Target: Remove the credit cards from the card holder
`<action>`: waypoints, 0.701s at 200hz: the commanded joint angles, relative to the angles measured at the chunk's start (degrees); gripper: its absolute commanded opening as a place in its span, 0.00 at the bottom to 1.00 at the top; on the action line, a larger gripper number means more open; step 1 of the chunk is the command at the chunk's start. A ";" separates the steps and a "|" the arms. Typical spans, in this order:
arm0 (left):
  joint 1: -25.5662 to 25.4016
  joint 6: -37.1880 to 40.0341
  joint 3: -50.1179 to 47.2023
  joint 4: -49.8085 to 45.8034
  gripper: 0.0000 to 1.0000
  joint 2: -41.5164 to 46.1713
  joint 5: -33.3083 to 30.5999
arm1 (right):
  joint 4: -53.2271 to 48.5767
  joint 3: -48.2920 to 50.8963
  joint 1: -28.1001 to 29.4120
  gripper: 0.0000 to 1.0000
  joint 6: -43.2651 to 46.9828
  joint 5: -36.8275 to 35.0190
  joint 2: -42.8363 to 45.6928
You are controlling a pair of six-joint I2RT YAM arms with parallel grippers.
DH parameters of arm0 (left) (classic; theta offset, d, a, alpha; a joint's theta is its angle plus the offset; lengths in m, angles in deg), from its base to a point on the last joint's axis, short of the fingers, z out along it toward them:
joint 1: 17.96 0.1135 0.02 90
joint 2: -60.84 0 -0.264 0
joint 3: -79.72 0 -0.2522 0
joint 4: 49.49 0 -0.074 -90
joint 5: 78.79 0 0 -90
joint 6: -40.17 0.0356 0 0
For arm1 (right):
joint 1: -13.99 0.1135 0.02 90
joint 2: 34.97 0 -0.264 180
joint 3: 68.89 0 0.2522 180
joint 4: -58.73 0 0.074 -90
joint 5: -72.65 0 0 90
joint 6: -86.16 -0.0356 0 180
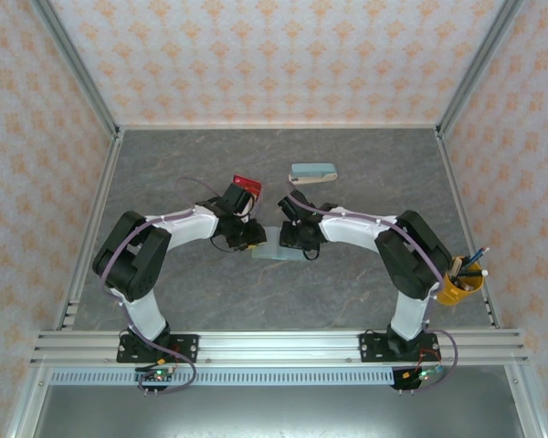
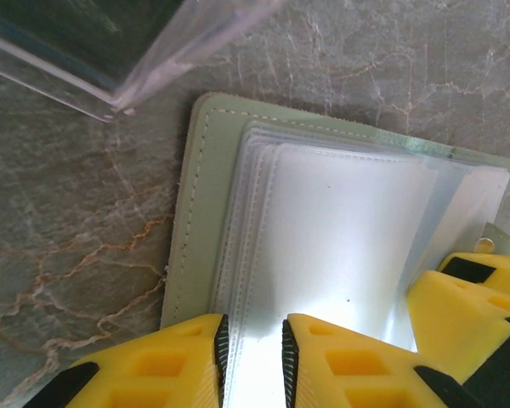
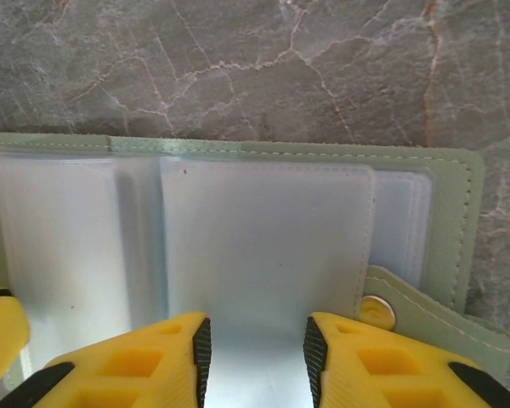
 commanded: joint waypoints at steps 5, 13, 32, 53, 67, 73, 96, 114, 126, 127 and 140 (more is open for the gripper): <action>-0.85 1.38 1.88 0.28 0.29 -1.25 1.95 | -2.39 -0.12 -0.25 0.37 -0.50 0.59 -2.71; -0.99 1.61 2.10 0.00 0.30 -1.29 1.98 | -2.35 -0.10 -0.25 0.37 -0.49 0.59 -2.74; -1.43 2.16 2.70 -0.56 0.32 -1.29 1.98 | -2.39 -0.12 -0.25 0.37 -0.49 0.65 -2.74; -1.58 2.27 3.15 -0.74 0.33 -1.55 2.23 | -2.39 -0.13 -0.28 0.37 -0.50 0.68 -2.76; -1.58 2.36 3.27 -0.65 0.34 -1.62 2.71 | -2.22 -0.04 -0.25 0.37 -0.49 0.76 -2.67; -1.60 2.53 3.33 -0.64 0.35 -1.67 3.00 | -2.22 -0.04 -0.25 0.37 -0.49 0.76 -2.65; -1.58 2.89 3.52 -0.56 0.36 -1.73 3.64 | -1.79 0.13 -0.32 0.35 -0.66 1.19 -2.41; -1.58 2.98 3.52 -0.70 0.36 -1.73 3.53 | -1.15 0.39 -0.43 0.34 -0.91 1.45 -1.91; -1.56 3.06 3.67 -1.16 0.36 -1.82 2.66 | -0.71 0.73 -0.60 0.33 -1.18 1.72 -1.56; -1.58 3.06 3.69 -1.26 0.36 -1.86 2.49 | -0.67 0.74 -0.65 0.33 -1.19 1.72 -1.53; -1.71 3.73 4.35 -3.15 0.36 -2.16 0.67 | -0.37 0.93 -0.87 0.33 -1.37 2.15 -1.35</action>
